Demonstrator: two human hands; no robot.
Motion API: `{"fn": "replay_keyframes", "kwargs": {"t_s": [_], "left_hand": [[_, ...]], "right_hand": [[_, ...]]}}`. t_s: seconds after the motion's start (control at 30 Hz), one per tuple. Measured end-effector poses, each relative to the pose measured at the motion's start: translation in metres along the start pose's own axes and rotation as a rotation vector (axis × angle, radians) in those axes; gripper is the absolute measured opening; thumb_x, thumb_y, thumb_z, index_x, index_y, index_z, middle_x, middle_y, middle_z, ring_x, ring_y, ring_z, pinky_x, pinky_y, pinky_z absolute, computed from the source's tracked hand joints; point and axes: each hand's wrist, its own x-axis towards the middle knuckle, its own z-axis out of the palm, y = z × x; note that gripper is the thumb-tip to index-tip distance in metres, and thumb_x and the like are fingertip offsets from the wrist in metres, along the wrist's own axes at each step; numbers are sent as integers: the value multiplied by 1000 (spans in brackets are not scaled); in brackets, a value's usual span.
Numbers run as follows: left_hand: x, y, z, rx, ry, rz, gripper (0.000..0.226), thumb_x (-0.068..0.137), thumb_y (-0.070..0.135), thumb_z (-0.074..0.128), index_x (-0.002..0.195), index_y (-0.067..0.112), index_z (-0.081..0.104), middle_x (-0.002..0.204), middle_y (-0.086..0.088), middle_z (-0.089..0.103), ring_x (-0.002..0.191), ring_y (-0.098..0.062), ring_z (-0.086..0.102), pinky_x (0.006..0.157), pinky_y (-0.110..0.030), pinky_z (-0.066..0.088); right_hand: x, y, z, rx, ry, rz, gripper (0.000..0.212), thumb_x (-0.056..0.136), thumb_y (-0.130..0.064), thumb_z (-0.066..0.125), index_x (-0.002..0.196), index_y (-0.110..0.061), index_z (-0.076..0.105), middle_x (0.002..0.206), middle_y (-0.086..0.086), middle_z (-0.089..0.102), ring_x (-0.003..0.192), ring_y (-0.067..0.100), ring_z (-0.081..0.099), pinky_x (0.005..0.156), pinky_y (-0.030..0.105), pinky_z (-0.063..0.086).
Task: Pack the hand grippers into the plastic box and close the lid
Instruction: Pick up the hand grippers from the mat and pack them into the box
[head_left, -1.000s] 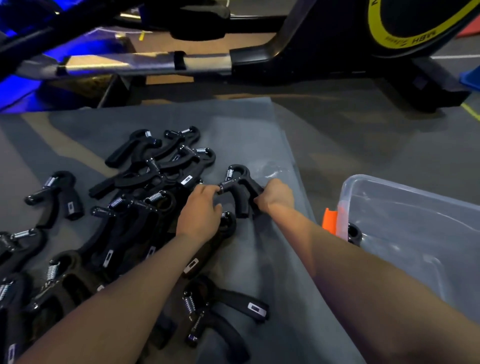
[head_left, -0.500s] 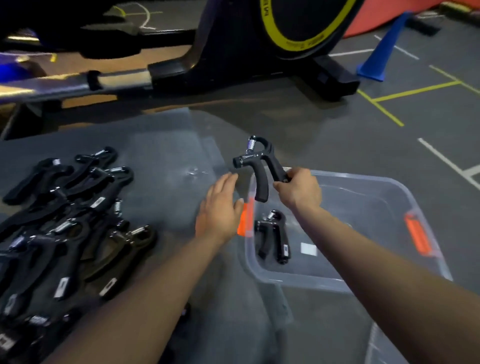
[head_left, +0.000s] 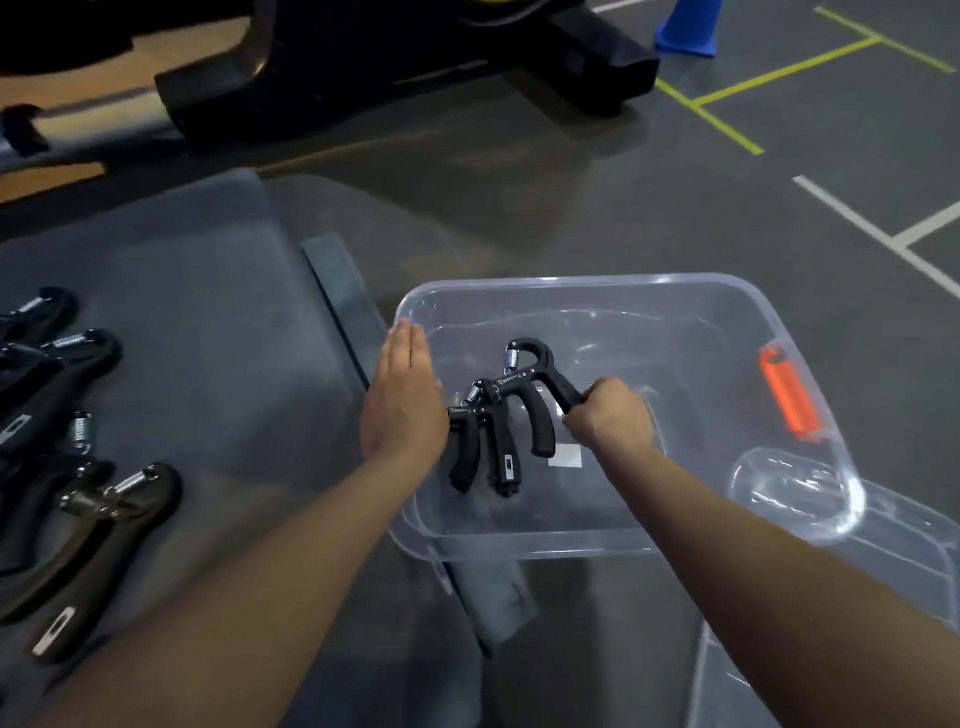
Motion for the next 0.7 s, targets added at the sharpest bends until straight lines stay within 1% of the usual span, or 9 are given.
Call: {"fn": "replay_keyframes", "kwargs": {"t_s": [0.03, 0.1, 0.17, 0.27, 0.37, 0.5, 0.57, 0.63, 0.7], "left_hand": [[0, -1, 3, 23, 21, 8, 64, 93, 0, 40, 150, 7, 10, 160, -2, 5, 148, -18, 7, 120, -29, 12], [-2, -4, 6, 58, 44, 20, 67, 92, -4, 39, 150, 8, 7, 160, 0, 2, 148, -16, 5, 119, -27, 10], [-2, -7, 8, 75, 60, 30, 68, 92, -5, 39, 150, 9, 6, 161, 1, 0, 148, -15, 4, 120, -26, 9], [-2, -8, 9, 85, 71, 33, 68, 93, -5, 39, 150, 10, 6, 160, 2, 1, 148, -14, 4, 119, -24, 7], [-1, -9, 10, 84, 76, 29, 69, 92, -5, 39, 151, 11, 5, 160, 4, 1, 148, -12, 3, 118, -23, 6], [-2, -9, 9, 60, 68, 17, 69, 93, -5, 38, 151, 13, 5, 160, 6, 0, 148, -11, 2, 117, -21, 5], [-2, -9, 7, 45, 66, 14, 69, 93, -5, 37, 151, 13, 5, 160, 6, 0, 148, -11, 2, 116, -20, 5], [-2, -9, 5, 28, 64, 18, 69, 92, -6, 37, 151, 13, 7, 160, 6, 1, 148, -11, 2, 115, -18, 4], [-1, -10, 4, 12, 55, 21, 70, 91, -9, 37, 151, 13, 7, 160, 6, 2, 148, -11, 2, 112, -15, 1]], "right_hand": [[4, 2, 4, -16, -5, 2, 1, 81, -11, 59, 81, -12, 57, 90, 12, 64, 101, 31, 61, 66, 28, 40], [8, 4, 12, -32, -26, 16, 6, 81, -11, 60, 80, -12, 54, 99, 11, 67, 105, 31, 61, 67, 28, 41], [10, 4, 20, -34, -61, 34, 5, 80, -9, 59, 83, -11, 57, 103, 9, 69, 105, 30, 62, 69, 28, 43], [13, -3, 35, -31, -91, 42, 24, 78, -9, 57, 101, -9, 64, 109, 10, 69, 107, 29, 63, 76, 30, 47], [12, -11, 46, -27, -85, 45, 31, 81, -9, 55, 111, -8, 62, 117, 11, 64, 112, 30, 60, 84, 33, 50], [6, -18, 57, -67, -122, -7, 23, 81, -3, 54, 102, -9, 60, 119, 12, 63, 114, 31, 59, 86, 33, 50], [4, -21, 59, -72, -159, -46, 22, 80, -3, 57, 101, -8, 60, 115, 13, 64, 112, 31, 61, 82, 32, 50], [2, -24, 61, -80, -238, -90, 23, 80, -5, 62, 102, -5, 63, 105, 15, 65, 107, 30, 65, 75, 28, 48], [1, -26, 62, -104, -302, -133, 20, 79, -6, 63, 99, -4, 64, 107, 17, 67, 102, 30, 67, 75, 26, 51]]}}
